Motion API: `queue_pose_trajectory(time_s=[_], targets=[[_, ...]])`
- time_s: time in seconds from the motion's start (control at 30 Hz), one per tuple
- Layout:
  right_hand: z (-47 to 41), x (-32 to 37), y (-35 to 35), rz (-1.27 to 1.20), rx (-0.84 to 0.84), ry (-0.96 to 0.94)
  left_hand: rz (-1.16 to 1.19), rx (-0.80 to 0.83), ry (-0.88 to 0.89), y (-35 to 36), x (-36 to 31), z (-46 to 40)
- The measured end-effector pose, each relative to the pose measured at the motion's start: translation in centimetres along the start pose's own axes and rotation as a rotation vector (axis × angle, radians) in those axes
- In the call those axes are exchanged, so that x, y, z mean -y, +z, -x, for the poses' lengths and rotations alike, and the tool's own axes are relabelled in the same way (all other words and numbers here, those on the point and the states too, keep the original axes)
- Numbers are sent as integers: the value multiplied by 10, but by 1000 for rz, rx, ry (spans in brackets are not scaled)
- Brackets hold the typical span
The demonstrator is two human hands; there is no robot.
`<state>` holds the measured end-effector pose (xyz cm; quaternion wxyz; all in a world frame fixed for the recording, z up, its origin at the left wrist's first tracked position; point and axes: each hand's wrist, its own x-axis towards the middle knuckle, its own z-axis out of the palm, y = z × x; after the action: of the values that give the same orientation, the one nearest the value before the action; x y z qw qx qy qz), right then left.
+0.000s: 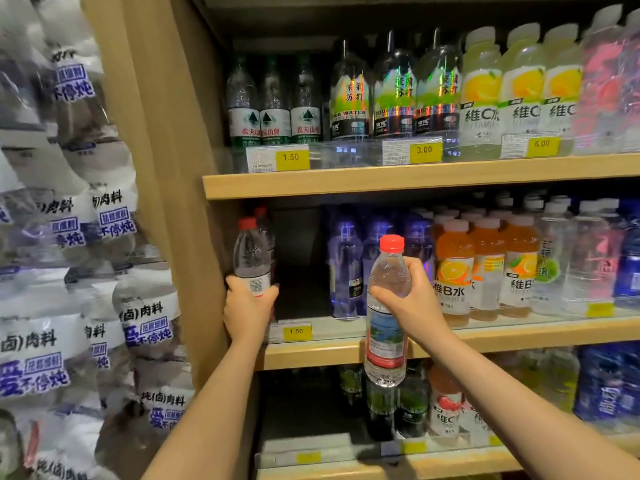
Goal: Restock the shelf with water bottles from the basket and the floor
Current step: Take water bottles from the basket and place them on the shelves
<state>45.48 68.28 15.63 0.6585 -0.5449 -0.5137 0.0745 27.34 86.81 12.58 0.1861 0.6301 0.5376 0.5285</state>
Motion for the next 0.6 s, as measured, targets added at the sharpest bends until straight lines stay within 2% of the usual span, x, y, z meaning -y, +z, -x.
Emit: queue_pose_trajectory(time_s=[0.13, 0.2, 0.23, 0.3, 0.37, 0.43, 0.6], targets=[[0, 0, -1, -6, 38, -3, 43, 7, 27, -4, 0, 15], [-2, 4, -1, -13, 53, -8, 115, -78, 162, -9, -5, 46], [-3, 7, 0, -20, 56, -16, 148, -46, 264, -11, -9, 66], [-7, 12, 5, -49, 74, -31, 169, 246, 404, -12, -14, 99], [-9, 18, 15, -78, 106, -39, 173, 563, 385, -9, -20, 120], [-9, 25, 25, -117, 127, -62, 223, 671, 344, -5, -27, 126], [-11, 32, 42, -166, 304, -55, 320, 544, 257, -5, -29, 121]])
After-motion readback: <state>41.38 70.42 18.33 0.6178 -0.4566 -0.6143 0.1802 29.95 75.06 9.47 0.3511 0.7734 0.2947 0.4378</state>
